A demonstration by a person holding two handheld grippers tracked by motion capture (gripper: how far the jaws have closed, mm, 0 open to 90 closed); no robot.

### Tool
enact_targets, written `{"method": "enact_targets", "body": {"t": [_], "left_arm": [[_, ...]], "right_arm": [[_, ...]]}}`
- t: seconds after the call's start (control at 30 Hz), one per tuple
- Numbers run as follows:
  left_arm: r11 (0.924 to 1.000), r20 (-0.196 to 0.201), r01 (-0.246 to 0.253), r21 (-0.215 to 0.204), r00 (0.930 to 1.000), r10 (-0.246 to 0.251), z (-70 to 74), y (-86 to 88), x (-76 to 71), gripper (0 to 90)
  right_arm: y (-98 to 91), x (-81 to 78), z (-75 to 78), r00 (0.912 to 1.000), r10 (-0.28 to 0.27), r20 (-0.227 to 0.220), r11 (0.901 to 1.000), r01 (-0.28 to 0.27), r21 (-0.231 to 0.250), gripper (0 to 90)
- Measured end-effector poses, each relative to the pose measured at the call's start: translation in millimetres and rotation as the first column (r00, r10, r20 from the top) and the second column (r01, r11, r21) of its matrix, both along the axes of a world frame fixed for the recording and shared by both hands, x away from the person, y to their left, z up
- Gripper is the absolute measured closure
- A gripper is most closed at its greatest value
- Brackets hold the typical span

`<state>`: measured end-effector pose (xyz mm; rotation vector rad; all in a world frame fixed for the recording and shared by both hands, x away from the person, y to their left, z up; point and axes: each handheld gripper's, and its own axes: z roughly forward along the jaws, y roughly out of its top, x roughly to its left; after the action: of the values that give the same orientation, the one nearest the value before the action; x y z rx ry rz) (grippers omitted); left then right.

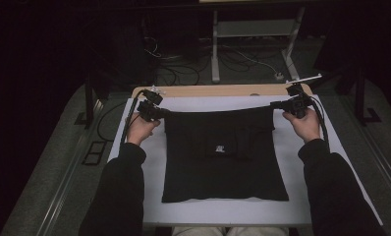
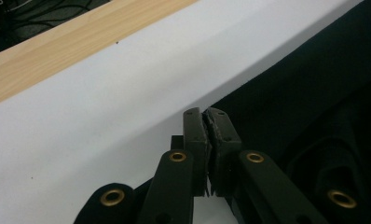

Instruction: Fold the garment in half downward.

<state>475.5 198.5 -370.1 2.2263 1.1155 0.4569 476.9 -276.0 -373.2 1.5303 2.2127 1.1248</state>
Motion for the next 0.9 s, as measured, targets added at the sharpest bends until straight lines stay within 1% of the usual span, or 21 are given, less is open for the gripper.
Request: {"method": "enact_targets", "body": {"t": [0.1,0.17,0.27,0.33,0.37,0.4,0.47,0.5,0.57,0.7,0.77,0.8,0.9], "left_arm": [[0.9999,0.003,-0.003,-0.013,1.0000,0.003,0.0,0.4,3.9,85.8],[1.0000,-0.002,-0.003,-0.008,1.0000,0.003,-1.7,-0.7,7.1,85.7],[1.0000,-0.010,-0.001,-0.001,0.9999,0.001,-6.2,-2.5,11.6,85.8],[1.0000,-0.019,0.001,0.007,0.9998,-0.001,-10.7,-2.9,14.6,85.7],[1.0000,-0.026,0.002,0.007,0.9997,-0.002,-13.7,-3.2,16.0,85.6],[0.9999,-0.036,0.005,0.012,0.9993,-0.005,-16.6,-3.2,17.4,85.6],[0.9998,-0.043,0.009,0.020,0.9990,-0.008,-22.3,-3.5,19.5,85.3],[0.9999,-0.050,0.005,0.015,0.9987,-0.004,-24.8,-3.7,20.8,85.1],[1.0000,-0.058,0.006,0.007,0.9983,-0.005,-27.8,-3.9,22.5,85.1],[0.9999,-0.081,0.003,-0.010,0.9967,-0.003,-32.2,-2.0,24.6,84.5],[0.9996,-0.102,-0.001,-0.029,0.9948,-0.002,-35.2,1.1,26.3,84.3],[0.9992,-0.110,-0.007,-0.039,0.9939,0.002,-37.4,1.9,27.1,84.3],[0.9984,-0.122,-0.019,-0.053,0.9924,0.012,-42.1,2.6,27.8,84.0]], "right_arm": [[-0.5,2.4,1.0,1.0000,-0.002,0.007,1.0000,0.002,0.001,87.8],[-2.1,5.4,-0.7,1.0000,-0.001,0.000,0.9999,0.001,0.011,87.8],[-3.2,10.9,-6.5,0.9997,-0.004,-0.022,0.9999,0.004,0.016,87.8],[-3.2,14.8,-12.4,0.9988,-0.007,-0.049,0.9998,0.008,0.018,87.8],[-4.1,18.3,-19.6,0.9976,-0.005,-0.069,0.9998,0.006,0.019,87.8],[-4.1,18.3,-19.6,0.9976,-0.005,-0.069,0.9998,0.006,0.019,87.8],[-3.9,20.9,-27.1,0.9968,-0.003,-0.079,0.9998,0.005,0.022,87.7],[-3.7,22.1,-30.3,0.9953,-0.005,-0.096,0.9997,0.007,0.024,87.7],[-3.9,24.7,-35.8,0.9934,-0.011,-0.114,0.9996,0.014,0.026,87.7],[-6.5,27.8,-40.2,0.9907,-0.018,-0.135,0.9978,0.026,0.061,87.5],[-6.9,28.9,-42.8,0.9891,-0.017,-0.146,0.9971,0.028,0.071,87.3],[-7.0,29.4,-44.4,0.9879,-0.019,-0.154,0.9971,0.030,0.070,87.3],[-7.2,30.6,-49.7,0.9845,-0.025,-0.174,0.9972,0.037,0.065,87.2]]}}
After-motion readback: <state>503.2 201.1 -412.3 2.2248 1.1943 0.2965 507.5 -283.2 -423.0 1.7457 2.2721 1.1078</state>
